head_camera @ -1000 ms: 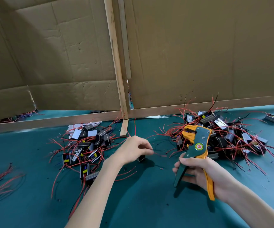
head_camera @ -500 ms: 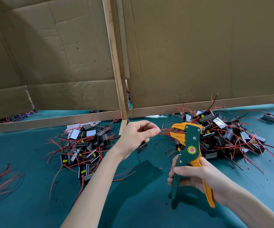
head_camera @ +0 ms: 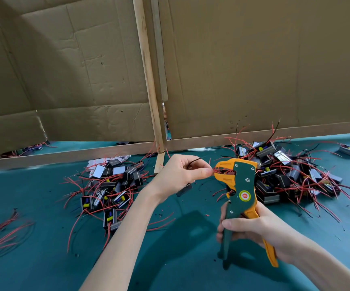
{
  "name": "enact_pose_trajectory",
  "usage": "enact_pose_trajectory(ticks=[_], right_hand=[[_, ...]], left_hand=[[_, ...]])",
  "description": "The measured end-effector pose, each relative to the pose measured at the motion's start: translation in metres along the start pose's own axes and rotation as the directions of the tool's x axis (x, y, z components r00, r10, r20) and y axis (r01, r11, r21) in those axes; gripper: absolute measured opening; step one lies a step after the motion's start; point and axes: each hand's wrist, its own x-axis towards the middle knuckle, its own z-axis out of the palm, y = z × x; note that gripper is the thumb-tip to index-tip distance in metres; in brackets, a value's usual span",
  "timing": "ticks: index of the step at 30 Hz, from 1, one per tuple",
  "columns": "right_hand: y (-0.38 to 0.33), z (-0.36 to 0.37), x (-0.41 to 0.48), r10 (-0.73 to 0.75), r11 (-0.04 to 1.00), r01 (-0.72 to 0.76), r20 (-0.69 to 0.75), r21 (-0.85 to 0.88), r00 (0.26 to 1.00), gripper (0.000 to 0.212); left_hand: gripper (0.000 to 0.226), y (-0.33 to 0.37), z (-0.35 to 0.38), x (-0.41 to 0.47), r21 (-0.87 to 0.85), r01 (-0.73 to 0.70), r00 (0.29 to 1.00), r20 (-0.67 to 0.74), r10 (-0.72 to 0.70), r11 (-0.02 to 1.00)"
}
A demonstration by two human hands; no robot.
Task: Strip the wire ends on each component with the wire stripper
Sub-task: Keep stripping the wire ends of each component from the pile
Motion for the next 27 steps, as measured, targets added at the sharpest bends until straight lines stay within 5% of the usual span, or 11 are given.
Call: enact_pose_trajectory(ticks=[14, 20, 27], right_hand=[[-0.001, 0.009, -0.004, 0.042, 0.986, -0.053, -0.075, -0.158, 0.996, 0.023], [0.002, 0.016, -0.005, 0.080, 0.996, -0.085, -0.210, -0.017, 0.974, 0.021], [0.008, 0.020, -0.004, 0.119, 0.993, -0.116, -0.218, 0.026, 0.969, 0.025]], left_hand=[[0.008, -0.004, -0.012, -0.003, 0.047, 0.010, 0.990, 0.140, -0.016, 0.999], [0.018, -0.010, -0.011, -0.003, -0.323, 0.122, 0.972, 0.231, -0.047, 0.938], [0.030, -0.013, -0.006, 0.001, -0.057, 0.011, 0.988, 0.153, -0.002, 0.998]])
